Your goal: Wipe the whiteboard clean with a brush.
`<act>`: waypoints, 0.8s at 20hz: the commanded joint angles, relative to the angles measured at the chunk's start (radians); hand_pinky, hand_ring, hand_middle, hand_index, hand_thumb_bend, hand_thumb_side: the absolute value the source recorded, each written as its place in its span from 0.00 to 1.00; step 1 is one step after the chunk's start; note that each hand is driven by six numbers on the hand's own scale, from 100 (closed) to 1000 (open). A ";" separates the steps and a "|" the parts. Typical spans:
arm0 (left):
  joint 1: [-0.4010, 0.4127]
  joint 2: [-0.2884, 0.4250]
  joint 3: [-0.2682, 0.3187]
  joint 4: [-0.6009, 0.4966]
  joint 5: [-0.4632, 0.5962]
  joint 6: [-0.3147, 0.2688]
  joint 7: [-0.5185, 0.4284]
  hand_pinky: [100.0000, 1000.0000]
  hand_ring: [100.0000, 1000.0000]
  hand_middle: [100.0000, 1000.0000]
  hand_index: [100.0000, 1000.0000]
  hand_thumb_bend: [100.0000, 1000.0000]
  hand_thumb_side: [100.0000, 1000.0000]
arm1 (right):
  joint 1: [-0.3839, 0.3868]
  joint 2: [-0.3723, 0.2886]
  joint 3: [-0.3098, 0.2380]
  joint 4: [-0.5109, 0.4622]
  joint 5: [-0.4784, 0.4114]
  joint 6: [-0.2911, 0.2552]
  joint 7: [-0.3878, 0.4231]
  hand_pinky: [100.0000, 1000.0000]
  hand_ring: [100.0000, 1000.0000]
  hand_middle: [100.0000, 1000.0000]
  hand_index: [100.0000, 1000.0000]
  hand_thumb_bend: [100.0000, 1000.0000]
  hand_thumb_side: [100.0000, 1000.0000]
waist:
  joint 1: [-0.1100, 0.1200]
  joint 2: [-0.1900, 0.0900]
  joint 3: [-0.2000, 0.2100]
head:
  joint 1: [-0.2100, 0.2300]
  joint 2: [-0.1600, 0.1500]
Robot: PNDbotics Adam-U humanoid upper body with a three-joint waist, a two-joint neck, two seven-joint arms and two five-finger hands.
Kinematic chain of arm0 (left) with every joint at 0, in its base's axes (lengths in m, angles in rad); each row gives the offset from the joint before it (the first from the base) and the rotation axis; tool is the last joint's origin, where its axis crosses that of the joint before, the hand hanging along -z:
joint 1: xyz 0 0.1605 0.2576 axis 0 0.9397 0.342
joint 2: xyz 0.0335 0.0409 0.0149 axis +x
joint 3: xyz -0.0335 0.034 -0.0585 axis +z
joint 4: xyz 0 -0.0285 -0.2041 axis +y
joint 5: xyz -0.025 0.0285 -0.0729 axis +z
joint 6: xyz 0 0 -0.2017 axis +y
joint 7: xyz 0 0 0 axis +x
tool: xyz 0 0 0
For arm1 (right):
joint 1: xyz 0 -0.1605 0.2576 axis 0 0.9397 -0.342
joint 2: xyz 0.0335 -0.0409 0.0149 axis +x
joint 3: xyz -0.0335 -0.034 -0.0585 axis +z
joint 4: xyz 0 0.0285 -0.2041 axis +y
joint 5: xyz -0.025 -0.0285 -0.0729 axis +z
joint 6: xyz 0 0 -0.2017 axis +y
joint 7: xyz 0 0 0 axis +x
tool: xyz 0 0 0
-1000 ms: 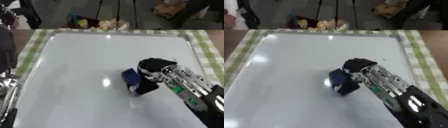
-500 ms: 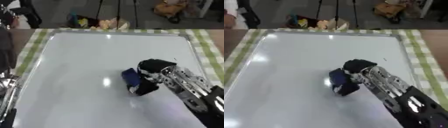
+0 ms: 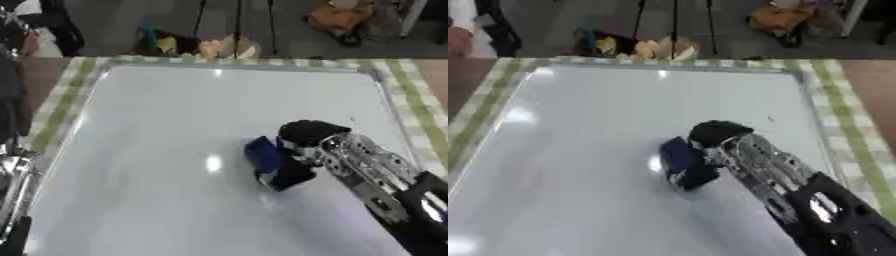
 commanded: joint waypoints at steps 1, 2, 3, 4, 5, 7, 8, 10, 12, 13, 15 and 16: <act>-0.016 0.012 -0.006 -0.017 0.000 -0.001 -0.005 0.63 0.78 0.64 0.79 0.00 0.98 | -0.008 -0.004 -0.006 0.009 0.015 0.006 -0.003 0.43 0.60 0.57 0.08 0.12 0.75 | 0.002 -0.017 0.000 | -0.004 -0.014; -0.016 0.011 -0.006 -0.017 0.000 0.000 -0.006 0.63 0.78 0.64 0.79 0.00 0.98 | -0.008 -0.004 -0.006 0.010 0.016 0.005 -0.005 0.43 0.60 0.57 0.08 0.12 0.75 | 0.002 -0.017 0.000 | -0.004 -0.014; -0.016 0.011 -0.006 -0.017 0.000 0.000 -0.006 0.63 0.78 0.64 0.79 0.00 0.98 | -0.007 -0.004 -0.006 0.012 0.016 0.005 -0.007 0.43 0.59 0.56 0.08 0.12 0.74 | 0.002 -0.017 0.000 | -0.004 -0.014; -0.016 0.011 -0.006 -0.017 0.001 0.000 -0.007 0.63 0.78 0.64 0.79 0.00 0.98 | -0.007 -0.003 -0.005 0.012 0.015 0.004 -0.009 0.42 0.59 0.56 0.08 0.12 0.74 | 0.002 -0.016 0.000 | -0.004 -0.014; -0.016 0.011 -0.007 -0.017 0.001 0.000 -0.007 0.63 0.78 0.64 0.79 0.00 0.98 | -0.007 -0.003 -0.005 0.013 0.015 0.003 -0.010 0.42 0.59 0.56 0.08 0.12 0.74 | 0.003 -0.016 0.000 | -0.004 -0.014; -0.016 0.011 -0.006 -0.017 0.001 0.000 -0.008 0.63 0.78 0.64 0.79 0.00 0.98 | -0.007 -0.003 -0.004 0.014 0.014 0.003 -0.012 0.42 0.59 0.56 0.08 0.12 0.74 | 0.003 -0.016 0.000 | -0.004 -0.014; -0.016 0.011 -0.006 -0.017 0.001 0.000 -0.008 0.63 0.78 0.64 0.79 0.00 0.98 | -0.007 -0.003 -0.004 0.015 0.014 0.003 -0.013 0.42 0.59 0.56 0.08 0.12 0.74 | 0.003 -0.016 0.000 | -0.004 -0.014; -0.016 0.010 -0.007 -0.017 0.001 0.000 -0.009 0.63 0.78 0.64 0.79 0.00 0.98 | -0.008 -0.002 -0.003 0.014 0.012 0.001 -0.014 0.41 0.57 0.54 0.08 0.08 0.68 | 0.003 -0.015 0.000 | -0.005 -0.014; -0.016 0.011 -0.007 -0.017 0.000 0.000 -0.012 0.63 0.78 0.64 0.79 0.00 0.98 | -0.008 -0.002 -0.002 0.013 0.009 0.000 -0.015 0.41 0.56 0.54 0.08 0.07 0.67 | 0.004 -0.015 0.000 | -0.005 -0.013; -0.016 0.010 -0.007 -0.017 0.000 0.000 -0.012 0.63 0.78 0.64 0.79 0.00 0.98 | -0.007 -0.002 -0.002 0.012 0.008 0.000 -0.016 0.41 0.56 0.53 0.08 0.06 0.66 | 0.004 -0.014 0.000 | -0.005 -0.013; -0.015 0.010 -0.007 -0.017 0.000 0.001 -0.014 0.63 0.78 0.64 0.79 0.00 0.98 | -0.007 -0.003 -0.003 0.012 0.007 0.001 -0.017 0.40 0.55 0.52 0.07 0.05 0.64 | 0.004 -0.014 -0.001 | -0.005 -0.013; -0.015 0.010 -0.007 -0.017 0.000 0.001 -0.014 0.63 0.78 0.64 0.79 0.00 0.98 | -0.007 -0.003 -0.003 0.012 0.006 0.002 -0.018 0.40 0.54 0.51 0.07 0.04 0.64 | 0.005 -0.014 -0.001 | -0.005 -0.013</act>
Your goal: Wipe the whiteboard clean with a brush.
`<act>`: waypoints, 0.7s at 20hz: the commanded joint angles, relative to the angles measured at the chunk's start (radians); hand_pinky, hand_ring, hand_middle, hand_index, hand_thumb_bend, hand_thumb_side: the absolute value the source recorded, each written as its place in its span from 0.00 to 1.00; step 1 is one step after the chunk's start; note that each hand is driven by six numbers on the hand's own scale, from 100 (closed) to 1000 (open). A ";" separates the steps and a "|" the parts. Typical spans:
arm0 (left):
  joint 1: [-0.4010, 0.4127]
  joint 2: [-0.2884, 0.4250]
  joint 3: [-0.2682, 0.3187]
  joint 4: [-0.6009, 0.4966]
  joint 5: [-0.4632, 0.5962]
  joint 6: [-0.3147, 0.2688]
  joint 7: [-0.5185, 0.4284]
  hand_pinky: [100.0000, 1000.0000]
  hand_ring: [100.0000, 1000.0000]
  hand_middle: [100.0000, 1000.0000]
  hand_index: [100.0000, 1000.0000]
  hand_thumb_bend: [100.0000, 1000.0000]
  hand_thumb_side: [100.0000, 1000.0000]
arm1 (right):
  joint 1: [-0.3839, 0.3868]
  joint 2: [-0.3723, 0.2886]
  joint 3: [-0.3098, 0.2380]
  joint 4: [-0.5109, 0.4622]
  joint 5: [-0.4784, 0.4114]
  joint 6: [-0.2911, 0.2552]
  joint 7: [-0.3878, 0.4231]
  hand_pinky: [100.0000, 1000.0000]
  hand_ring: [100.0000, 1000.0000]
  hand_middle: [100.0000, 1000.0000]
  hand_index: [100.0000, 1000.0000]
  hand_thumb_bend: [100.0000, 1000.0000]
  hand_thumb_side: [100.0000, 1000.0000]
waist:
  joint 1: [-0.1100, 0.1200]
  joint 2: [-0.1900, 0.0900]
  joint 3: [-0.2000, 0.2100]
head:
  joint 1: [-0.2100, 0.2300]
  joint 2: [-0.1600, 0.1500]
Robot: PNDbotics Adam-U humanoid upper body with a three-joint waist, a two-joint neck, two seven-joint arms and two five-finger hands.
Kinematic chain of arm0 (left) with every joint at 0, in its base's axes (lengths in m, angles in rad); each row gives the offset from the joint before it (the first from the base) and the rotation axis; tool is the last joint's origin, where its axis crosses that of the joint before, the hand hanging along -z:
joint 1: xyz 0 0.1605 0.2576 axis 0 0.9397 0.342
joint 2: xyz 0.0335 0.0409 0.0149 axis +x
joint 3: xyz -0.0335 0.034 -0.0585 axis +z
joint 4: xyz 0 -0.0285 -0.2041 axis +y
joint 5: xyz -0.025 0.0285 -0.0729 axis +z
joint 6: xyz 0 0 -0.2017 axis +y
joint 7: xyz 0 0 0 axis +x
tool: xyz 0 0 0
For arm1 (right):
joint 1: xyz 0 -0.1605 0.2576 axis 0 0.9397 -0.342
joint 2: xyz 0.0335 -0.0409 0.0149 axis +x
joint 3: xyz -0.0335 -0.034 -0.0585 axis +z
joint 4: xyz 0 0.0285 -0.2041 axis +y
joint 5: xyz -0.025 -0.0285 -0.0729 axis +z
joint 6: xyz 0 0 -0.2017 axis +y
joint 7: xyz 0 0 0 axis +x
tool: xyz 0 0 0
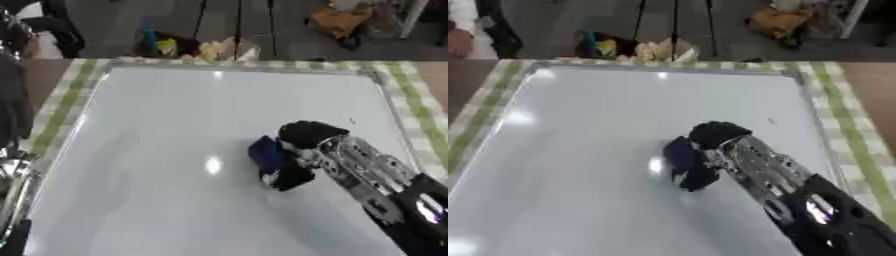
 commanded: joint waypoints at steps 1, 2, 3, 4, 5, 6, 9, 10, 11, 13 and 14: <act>-0.014 0.011 -0.001 -0.017 0.000 0.000 -0.006 0.63 0.78 0.64 0.79 0.00 0.98 | -0.006 -0.010 -0.003 0.001 -0.002 0.008 0.001 0.39 0.53 0.51 0.07 0.03 0.64 | 0.003 -0.015 -0.001 | -0.001 -0.005; -0.015 0.011 -0.001 -0.017 0.000 0.000 -0.006 0.63 0.78 0.64 0.79 0.00 0.98 | -0.006 -0.011 -0.003 0.000 -0.003 0.009 -0.001 0.39 0.53 0.51 0.07 0.03 0.63 | 0.004 -0.016 -0.002 | -0.001 -0.005; -0.014 0.011 -0.001 -0.017 0.000 0.000 -0.007 0.63 0.78 0.64 0.79 0.00 0.98 | -0.006 -0.012 -0.004 -0.001 -0.003 0.010 -0.004 0.39 0.52 0.50 0.07 0.03 0.63 | 0.004 -0.016 -0.002 | -0.001 -0.005; -0.014 0.011 -0.001 -0.017 0.000 0.001 -0.008 0.63 0.78 0.64 0.79 0.00 0.98 | -0.007 -0.012 -0.004 -0.002 -0.004 0.011 -0.006 0.38 0.52 0.49 0.07 0.02 0.63 | 0.004 -0.016 -0.002 | -0.002 -0.005; -0.014 0.011 -0.001 -0.017 0.000 0.001 -0.008 0.63 0.78 0.64 0.79 0.00 0.98 | -0.007 -0.013 -0.005 -0.004 -0.005 0.012 -0.008 0.38 0.51 0.49 0.07 0.02 0.63 | 0.004 -0.016 -0.003 | -0.002 -0.006; -0.014 0.011 -0.001 -0.017 0.000 0.001 -0.008 0.63 0.78 0.64 0.79 0.00 0.98 | -0.006 -0.014 -0.005 -0.005 -0.005 0.013 -0.010 0.38 0.51 0.49 0.07 0.02 0.64 | 0.005 -0.016 -0.003 | -0.002 -0.006; -0.014 0.011 -0.001 -0.017 0.000 0.001 -0.011 0.63 0.78 0.64 0.79 0.00 0.98 | -0.006 -0.019 -0.005 -0.012 -0.009 0.014 -0.014 0.38 0.51 0.49 0.08 0.03 0.65 | 0.005 -0.017 -0.006 | -0.001 -0.006; -0.014 0.011 -0.001 -0.017 0.000 0.001 -0.011 0.63 0.78 0.64 0.79 0.00 0.98 | -0.006 -0.020 -0.006 -0.014 -0.010 0.015 -0.015 0.38 0.51 0.49 0.08 0.03 0.65 | 0.006 -0.018 -0.006 | 0.000 -0.006; -0.014 0.011 -0.001 -0.017 0.000 0.002 -0.012 0.63 0.78 0.64 0.79 0.00 0.98 | -0.007 -0.022 -0.006 -0.017 -0.011 0.015 -0.016 0.37 0.51 0.48 0.08 0.03 0.66 | 0.006 -0.018 -0.007 | 0.000 -0.006; -0.013 0.012 -0.001 -0.017 -0.001 0.002 -0.014 0.63 0.78 0.64 0.79 0.00 0.98 | -0.007 -0.026 -0.007 -0.026 -0.014 0.015 -0.017 0.37 0.50 0.48 0.08 0.03 0.66 | 0.006 -0.019 -0.008 | 0.000 -0.006; -0.013 0.012 -0.001 -0.017 -0.001 0.002 -0.014 0.63 0.78 0.64 0.79 0.00 0.98 | -0.008 -0.029 -0.009 -0.031 -0.015 0.016 -0.017 0.37 0.50 0.47 0.08 0.03 0.67 | 0.006 -0.020 -0.009 | 0.000 -0.007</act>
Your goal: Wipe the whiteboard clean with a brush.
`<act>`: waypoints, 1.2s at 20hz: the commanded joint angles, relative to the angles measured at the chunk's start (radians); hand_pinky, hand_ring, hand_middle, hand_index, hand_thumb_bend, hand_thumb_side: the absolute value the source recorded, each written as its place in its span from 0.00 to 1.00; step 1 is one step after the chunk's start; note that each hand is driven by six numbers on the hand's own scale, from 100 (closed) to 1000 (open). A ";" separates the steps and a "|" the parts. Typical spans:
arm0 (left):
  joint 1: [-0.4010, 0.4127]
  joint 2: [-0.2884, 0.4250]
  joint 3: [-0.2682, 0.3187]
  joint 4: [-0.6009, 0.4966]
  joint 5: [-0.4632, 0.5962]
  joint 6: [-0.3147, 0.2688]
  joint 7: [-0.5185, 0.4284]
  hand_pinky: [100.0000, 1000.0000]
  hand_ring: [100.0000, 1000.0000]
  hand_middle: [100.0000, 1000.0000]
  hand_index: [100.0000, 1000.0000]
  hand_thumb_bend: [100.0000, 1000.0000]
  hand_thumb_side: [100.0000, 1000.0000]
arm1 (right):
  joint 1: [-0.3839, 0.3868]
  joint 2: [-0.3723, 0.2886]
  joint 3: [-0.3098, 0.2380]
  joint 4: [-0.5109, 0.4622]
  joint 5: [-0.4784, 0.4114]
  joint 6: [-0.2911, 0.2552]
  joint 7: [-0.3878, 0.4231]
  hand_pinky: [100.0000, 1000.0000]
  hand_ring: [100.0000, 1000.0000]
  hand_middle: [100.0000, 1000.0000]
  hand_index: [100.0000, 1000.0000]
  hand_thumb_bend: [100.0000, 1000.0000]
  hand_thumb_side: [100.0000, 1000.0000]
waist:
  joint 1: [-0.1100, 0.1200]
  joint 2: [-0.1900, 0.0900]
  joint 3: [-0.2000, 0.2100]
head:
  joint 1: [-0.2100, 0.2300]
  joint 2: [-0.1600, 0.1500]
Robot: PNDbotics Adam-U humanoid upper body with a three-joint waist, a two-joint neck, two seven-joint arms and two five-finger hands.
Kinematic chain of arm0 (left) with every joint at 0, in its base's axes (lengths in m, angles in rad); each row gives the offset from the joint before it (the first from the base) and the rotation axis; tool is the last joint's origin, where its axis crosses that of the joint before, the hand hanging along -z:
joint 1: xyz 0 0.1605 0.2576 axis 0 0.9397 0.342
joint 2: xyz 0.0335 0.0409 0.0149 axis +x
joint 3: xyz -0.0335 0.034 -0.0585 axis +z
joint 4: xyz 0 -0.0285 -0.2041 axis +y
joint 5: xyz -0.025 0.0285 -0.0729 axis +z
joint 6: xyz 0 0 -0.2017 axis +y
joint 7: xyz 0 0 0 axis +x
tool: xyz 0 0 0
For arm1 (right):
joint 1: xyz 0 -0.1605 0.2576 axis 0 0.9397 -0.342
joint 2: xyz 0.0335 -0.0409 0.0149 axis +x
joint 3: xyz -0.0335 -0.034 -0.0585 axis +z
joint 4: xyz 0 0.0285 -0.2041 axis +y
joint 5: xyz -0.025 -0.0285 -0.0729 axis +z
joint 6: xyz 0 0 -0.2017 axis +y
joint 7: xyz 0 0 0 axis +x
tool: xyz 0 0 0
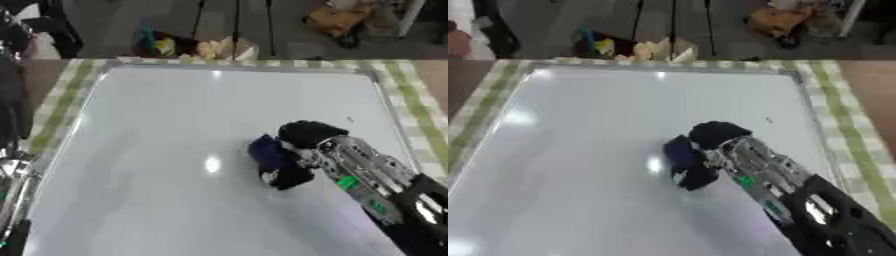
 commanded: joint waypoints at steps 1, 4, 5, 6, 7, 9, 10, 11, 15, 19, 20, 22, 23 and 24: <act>-0.013 0.012 0.000 -0.017 -0.001 -0.001 -0.007 0.63 0.78 0.64 0.79 0.00 0.98 | -0.010 -0.028 -0.012 -0.033 -0.010 0.007 0.000 0.36 0.49 0.47 0.08 0.03 0.67 | 0.003 -0.022 -0.003 | 0.001 -0.007; -0.013 0.012 0.000 -0.017 -0.002 -0.001 -0.009 0.63 0.78 0.64 0.79 0.00 0.98 | -0.010 -0.034 -0.020 -0.058 -0.026 0.014 -0.001 0.35 0.46 0.41 0.09 0.03 0.67 | 0.004 -0.022 -0.006 | 0.001 -0.009; -0.013 0.013 0.000 -0.017 -0.002 -0.001 -0.010 0.63 0.78 0.64 0.79 0.00 0.98 | -0.010 -0.036 -0.023 -0.066 -0.033 0.017 0.000 0.35 0.46 0.40 0.09 0.03 0.67 | 0.004 -0.023 -0.007 | 0.001 -0.009; -0.013 0.013 0.000 -0.017 -0.003 -0.001 -0.011 0.63 0.78 0.64 0.79 0.00 0.98 | -0.011 -0.037 -0.025 -0.072 -0.039 0.021 0.001 0.34 0.46 0.40 0.09 0.03 0.66 | 0.005 -0.022 -0.007 | 0.001 -0.009; -0.013 0.012 0.000 -0.017 -0.003 -0.001 -0.012 0.63 0.78 0.64 0.79 0.00 0.98 | -0.011 -0.039 -0.026 -0.077 -0.043 0.025 0.001 0.34 0.46 0.40 0.09 0.03 0.66 | 0.005 -0.022 -0.007 | 0.001 -0.009; -0.013 0.012 -0.001 -0.017 -0.003 -0.001 -0.014 0.63 0.78 0.64 0.79 0.00 0.98 | -0.010 -0.041 -0.026 -0.082 -0.048 0.029 0.003 0.34 0.46 0.40 0.09 0.04 0.65 | 0.006 -0.022 -0.008 | 0.000 -0.008; -0.013 0.012 -0.001 -0.017 -0.004 -0.001 -0.015 0.63 0.78 0.64 0.79 0.00 0.98 | -0.010 -0.042 -0.026 -0.083 -0.050 0.030 0.004 0.34 0.46 0.40 0.09 0.04 0.65 | 0.007 -0.022 -0.008 | 0.000 -0.008; -0.013 0.012 -0.001 -0.017 -0.004 -0.001 -0.016 0.63 0.78 0.64 0.79 0.00 0.98 | -0.010 -0.042 -0.026 -0.084 -0.051 0.031 0.004 0.34 0.46 0.40 0.10 0.04 0.65 | 0.007 -0.021 -0.008 | 0.000 -0.007; -0.013 0.012 -0.002 -0.017 -0.005 -0.001 -0.022 0.63 0.78 0.64 0.79 0.00 0.98 | -0.010 -0.049 -0.025 -0.089 -0.049 0.029 0.004 0.34 0.46 0.39 0.10 0.03 0.65 | 0.008 -0.022 -0.011 | 0.000 -0.007; -0.012 0.014 -0.001 -0.017 -0.006 0.000 -0.026 0.63 0.78 0.64 0.79 0.00 0.98 | -0.006 -0.062 -0.028 -0.089 -0.043 0.025 0.005 0.34 0.46 0.40 0.10 0.03 0.65 | 0.008 -0.022 -0.012 | 0.001 -0.007; -0.012 0.014 -0.001 -0.017 -0.006 0.000 -0.026 0.63 0.78 0.64 0.79 0.00 0.98 | -0.005 -0.066 -0.031 -0.088 -0.040 0.024 0.005 0.34 0.46 0.40 0.10 0.02 0.65 | 0.007 -0.022 -0.013 | 0.001 -0.007; -0.012 0.015 -0.001 -0.017 -0.007 0.000 -0.028 0.63 0.78 0.64 0.79 0.00 0.98 | -0.003 -0.075 -0.037 -0.083 -0.036 0.024 0.005 0.34 0.46 0.40 0.10 0.02 0.65 | 0.007 -0.022 -0.014 | 0.001 -0.008; -0.012 0.015 -0.001 -0.017 -0.007 0.001 -0.028 0.63 0.78 0.64 0.79 0.00 0.98 | -0.001 -0.080 -0.040 -0.081 -0.034 0.023 0.004 0.34 0.46 0.40 0.10 0.02 0.65 | 0.007 -0.021 -0.015 | 0.000 -0.009; -0.012 0.016 -0.001 -0.017 -0.007 0.001 -0.029 0.63 0.78 0.64 0.79 0.00 0.98 | 0.000 -0.084 -0.044 -0.080 -0.034 0.023 0.003 0.34 0.46 0.40 0.10 0.02 0.65 | 0.007 -0.021 -0.015 | 0.000 -0.010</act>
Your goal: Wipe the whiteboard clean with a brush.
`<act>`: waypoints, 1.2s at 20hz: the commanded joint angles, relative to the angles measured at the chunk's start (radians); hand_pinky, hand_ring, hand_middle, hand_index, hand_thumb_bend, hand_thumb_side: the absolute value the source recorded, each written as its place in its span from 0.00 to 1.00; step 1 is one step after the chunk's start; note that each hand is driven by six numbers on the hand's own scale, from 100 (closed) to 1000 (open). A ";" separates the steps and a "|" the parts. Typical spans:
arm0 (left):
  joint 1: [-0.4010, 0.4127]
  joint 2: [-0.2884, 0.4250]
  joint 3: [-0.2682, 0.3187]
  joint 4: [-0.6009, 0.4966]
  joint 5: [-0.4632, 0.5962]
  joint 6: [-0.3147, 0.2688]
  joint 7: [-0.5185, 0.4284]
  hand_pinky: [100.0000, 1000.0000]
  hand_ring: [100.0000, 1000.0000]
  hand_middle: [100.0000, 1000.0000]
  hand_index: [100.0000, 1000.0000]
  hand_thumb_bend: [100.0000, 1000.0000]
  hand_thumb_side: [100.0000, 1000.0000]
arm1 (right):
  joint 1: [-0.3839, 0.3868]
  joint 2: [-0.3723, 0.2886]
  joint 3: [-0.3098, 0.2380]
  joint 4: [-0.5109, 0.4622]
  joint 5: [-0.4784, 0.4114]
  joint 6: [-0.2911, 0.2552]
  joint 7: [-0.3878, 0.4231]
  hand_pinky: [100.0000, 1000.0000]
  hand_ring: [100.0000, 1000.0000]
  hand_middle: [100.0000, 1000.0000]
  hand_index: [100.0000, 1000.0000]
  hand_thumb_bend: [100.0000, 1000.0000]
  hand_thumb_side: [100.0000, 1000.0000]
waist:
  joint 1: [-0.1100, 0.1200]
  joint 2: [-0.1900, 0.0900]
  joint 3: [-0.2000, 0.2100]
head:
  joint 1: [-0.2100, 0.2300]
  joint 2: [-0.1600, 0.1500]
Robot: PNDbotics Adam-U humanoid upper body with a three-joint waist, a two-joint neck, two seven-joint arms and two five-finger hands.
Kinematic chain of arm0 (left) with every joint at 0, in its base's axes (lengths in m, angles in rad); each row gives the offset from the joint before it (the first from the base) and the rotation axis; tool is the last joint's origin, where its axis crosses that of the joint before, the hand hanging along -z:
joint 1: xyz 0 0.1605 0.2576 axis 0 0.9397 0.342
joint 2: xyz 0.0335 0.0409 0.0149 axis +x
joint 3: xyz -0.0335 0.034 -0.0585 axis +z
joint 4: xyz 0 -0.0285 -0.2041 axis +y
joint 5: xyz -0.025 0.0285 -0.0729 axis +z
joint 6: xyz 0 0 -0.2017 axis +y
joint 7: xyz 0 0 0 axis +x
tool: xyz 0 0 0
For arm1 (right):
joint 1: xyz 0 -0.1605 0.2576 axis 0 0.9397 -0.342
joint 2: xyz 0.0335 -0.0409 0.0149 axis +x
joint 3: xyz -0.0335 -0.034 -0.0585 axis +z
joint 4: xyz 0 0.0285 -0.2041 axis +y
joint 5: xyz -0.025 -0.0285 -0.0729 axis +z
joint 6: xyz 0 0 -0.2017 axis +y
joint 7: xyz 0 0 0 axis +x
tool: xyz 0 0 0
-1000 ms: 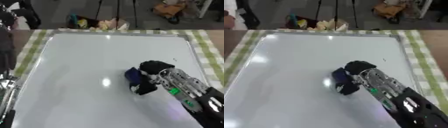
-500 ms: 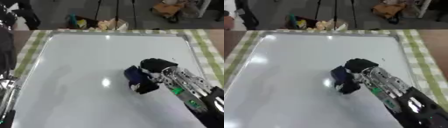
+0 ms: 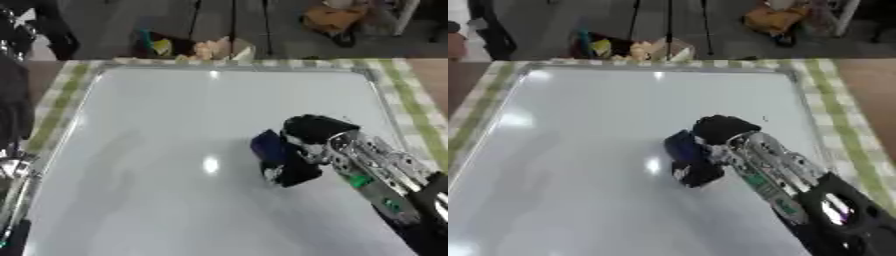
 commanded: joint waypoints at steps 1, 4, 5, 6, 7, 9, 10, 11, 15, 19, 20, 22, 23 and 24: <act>-0.012 0.016 -0.001 -0.017 -0.007 0.001 -0.005 0.63 0.78 0.64 0.79 0.00 0.98 | -0.008 -0.035 -0.024 -0.010 0.006 0.005 0.005 0.34 0.46 0.40 0.10 0.02 0.65 | 0.001 -0.021 -0.002 | -0.001 -0.010; -0.012 0.018 -0.001 -0.017 -0.008 0.001 -0.006 0.63 0.78 0.64 0.79 0.00 0.98 | -0.005 -0.057 -0.041 -0.017 0.000 0.009 0.000 0.34 0.46 0.40 0.10 0.01 0.65 | 0.003 -0.019 -0.002 | -0.004 -0.012; -0.012 0.018 -0.001 -0.017 -0.008 0.002 -0.006 0.63 0.78 0.64 0.79 0.00 0.98 | -0.004 -0.065 -0.047 -0.021 -0.002 0.010 -0.002 0.34 0.46 0.40 0.10 0.00 0.65 | 0.003 -0.019 -0.002 | -0.004 -0.012; -0.012 0.018 -0.001 -0.017 -0.008 0.002 -0.006 0.63 0.78 0.64 0.79 0.00 0.98 | -0.003 -0.075 -0.053 -0.024 -0.004 0.012 -0.005 0.34 0.46 0.40 0.10 0.00 0.66 | 0.003 -0.018 -0.002 | -0.004 -0.012; -0.013 0.018 -0.001 -0.017 -0.008 0.001 -0.006 0.63 0.78 0.64 0.79 0.00 0.98 | -0.002 -0.083 -0.059 -0.026 -0.005 0.013 -0.006 0.34 0.46 0.40 0.10 0.00 0.66 | 0.004 -0.017 -0.001 | -0.003 -0.012; -0.013 0.019 -0.002 -0.017 -0.009 0.002 -0.007 0.63 0.78 0.64 0.79 0.00 0.98 | 0.000 -0.103 -0.073 -0.027 -0.008 0.017 -0.009 0.34 0.46 0.40 0.10 0.00 0.66 | 0.004 -0.016 0.000 | -0.003 -0.012; -0.013 0.018 -0.002 -0.017 -0.009 0.002 -0.007 0.63 0.78 0.64 0.79 0.00 0.98 | 0.001 -0.113 -0.081 -0.026 -0.014 0.020 -0.009 0.34 0.46 0.40 0.10 0.00 0.66 | 0.004 -0.014 0.001 | -0.002 -0.013; -0.013 0.018 -0.003 -0.017 -0.009 0.002 -0.007 0.63 0.78 0.64 0.79 0.00 0.98 | 0.002 -0.123 -0.089 -0.025 -0.018 0.023 -0.011 0.34 0.46 0.40 0.10 0.00 0.66 | 0.005 -0.013 0.002 | -0.003 -0.014; -0.015 0.019 -0.004 -0.017 -0.010 0.002 -0.009 0.63 0.78 0.64 0.79 0.00 0.99 | 0.008 -0.161 -0.125 -0.017 -0.037 0.036 -0.026 0.34 0.45 0.40 0.10 0.00 0.67 | 0.007 -0.007 0.008 | -0.006 -0.015; -0.016 0.020 -0.005 -0.017 -0.011 0.002 -0.010 0.63 0.79 0.64 0.79 0.00 0.98 | 0.006 -0.194 -0.156 -0.009 -0.053 0.049 -0.049 0.33 0.44 0.39 0.10 0.00 0.68 | 0.008 0.001 0.014 | -0.007 -0.019; -0.016 0.020 -0.005 -0.017 -0.012 0.003 -0.010 0.63 0.79 0.64 0.79 0.00 0.99 | 0.005 -0.206 -0.167 -0.007 -0.057 0.052 -0.056 0.33 0.44 0.39 0.10 0.00 0.67 | 0.009 0.004 0.016 | -0.008 -0.021; -0.018 0.020 -0.007 -0.017 -0.012 0.003 -0.011 0.63 0.79 0.64 0.79 0.00 0.99 | 0.002 -0.225 -0.184 -0.003 -0.065 0.054 -0.070 0.33 0.44 0.39 0.10 0.00 0.68 | 0.009 0.010 0.020 | -0.012 -0.025; -0.019 0.019 -0.007 -0.017 -0.012 0.003 -0.012 0.63 0.79 0.65 0.79 0.00 0.99 | 0.002 -0.232 -0.192 0.001 -0.069 0.055 -0.076 0.33 0.43 0.39 0.10 0.00 0.68 | 0.008 0.013 0.022 | -0.014 -0.028; -0.020 0.019 -0.008 -0.017 -0.013 0.003 -0.012 0.63 0.79 0.65 0.79 0.00 0.99 | 0.001 -0.237 -0.196 0.005 -0.073 0.055 -0.082 0.33 0.43 0.39 0.10 0.00 0.68 | 0.008 0.015 0.024 | -0.015 -0.030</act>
